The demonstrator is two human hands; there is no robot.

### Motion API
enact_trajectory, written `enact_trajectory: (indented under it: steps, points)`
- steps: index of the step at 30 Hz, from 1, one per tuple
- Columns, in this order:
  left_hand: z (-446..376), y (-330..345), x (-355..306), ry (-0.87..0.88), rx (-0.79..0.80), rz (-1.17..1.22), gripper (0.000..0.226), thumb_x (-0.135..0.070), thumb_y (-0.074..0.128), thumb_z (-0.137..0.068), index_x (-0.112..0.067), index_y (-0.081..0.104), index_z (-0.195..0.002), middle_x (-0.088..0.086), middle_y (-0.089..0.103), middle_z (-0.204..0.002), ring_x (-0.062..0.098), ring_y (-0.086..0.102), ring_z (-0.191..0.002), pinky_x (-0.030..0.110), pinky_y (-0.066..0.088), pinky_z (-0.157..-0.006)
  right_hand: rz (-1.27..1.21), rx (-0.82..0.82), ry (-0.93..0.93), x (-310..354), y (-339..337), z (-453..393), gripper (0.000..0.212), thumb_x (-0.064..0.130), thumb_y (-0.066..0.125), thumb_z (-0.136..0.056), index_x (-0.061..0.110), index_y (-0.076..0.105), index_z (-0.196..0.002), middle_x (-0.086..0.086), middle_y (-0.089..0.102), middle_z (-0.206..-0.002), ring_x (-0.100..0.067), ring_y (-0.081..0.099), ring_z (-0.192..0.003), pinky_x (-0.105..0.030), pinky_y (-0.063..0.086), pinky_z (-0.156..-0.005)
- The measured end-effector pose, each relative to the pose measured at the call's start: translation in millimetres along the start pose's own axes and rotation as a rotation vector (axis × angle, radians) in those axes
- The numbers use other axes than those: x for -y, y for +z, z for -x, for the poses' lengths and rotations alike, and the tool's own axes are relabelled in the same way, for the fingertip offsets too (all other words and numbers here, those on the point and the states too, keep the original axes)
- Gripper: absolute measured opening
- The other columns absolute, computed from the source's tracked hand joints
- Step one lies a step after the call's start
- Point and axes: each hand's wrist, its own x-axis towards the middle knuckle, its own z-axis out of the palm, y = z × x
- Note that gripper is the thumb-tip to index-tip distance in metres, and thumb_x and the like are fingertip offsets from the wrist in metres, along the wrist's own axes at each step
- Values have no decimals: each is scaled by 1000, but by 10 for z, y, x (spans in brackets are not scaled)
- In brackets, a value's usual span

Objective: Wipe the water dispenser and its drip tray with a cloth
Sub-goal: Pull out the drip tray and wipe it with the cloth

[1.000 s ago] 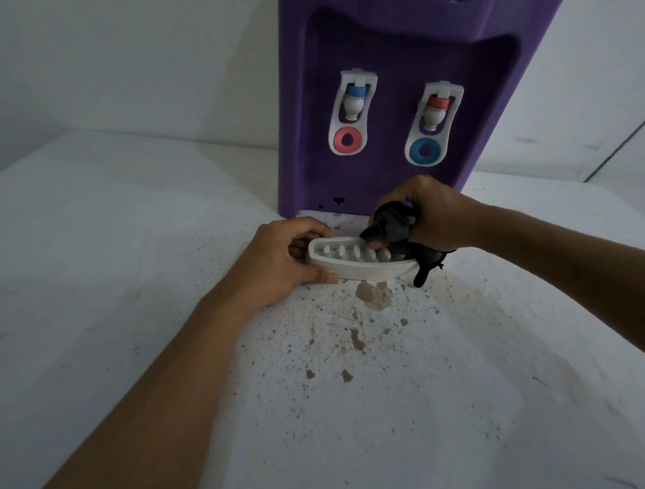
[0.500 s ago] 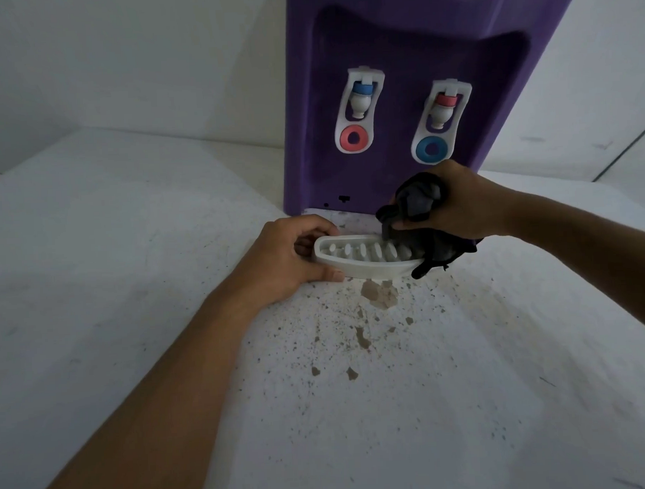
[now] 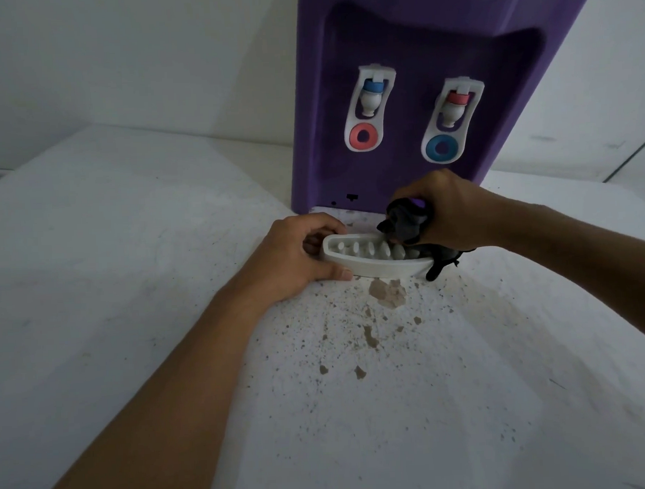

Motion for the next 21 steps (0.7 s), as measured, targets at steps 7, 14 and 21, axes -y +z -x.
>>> enact_trajectory:
  steps: [7, 14, 21]
  points:
    - [-12, 15, -7, -7, 0, -16, 58, -16, 101, -60, -26, 75, -111, -11, 77, -105, -2, 72, -96, 13, 57, -82, 80, 124, 48, 25, -52, -135, 22, 10, 85, -80, 13, 74, -98, 0, 71, -94, -17, 68, -87, -33, 57, -80]
    - [-6, 7, 5, -1, -3, -7, 56, -16, 101, -61, -28, 75, -109, -13, 77, -102, -2, 72, -95, 13, 57, -82, 69, 109, 106, 40, -39, -72, 18, 16, 86, -80, 13, 76, -95, -1, 76, -87, -17, 71, -82, -34, 60, -77]
    - [1, 0, 0, 13, 13, 8, 56, -17, 101, -62, -26, 75, -111, -18, 77, -106, 0, 73, -99, 15, 58, -84, 180, 111, -42, -82, -85, 50, 39, -6, 78, -80, 17, 76, -112, 1, 72, -108, -17, 67, -98, -25, 52, -84]
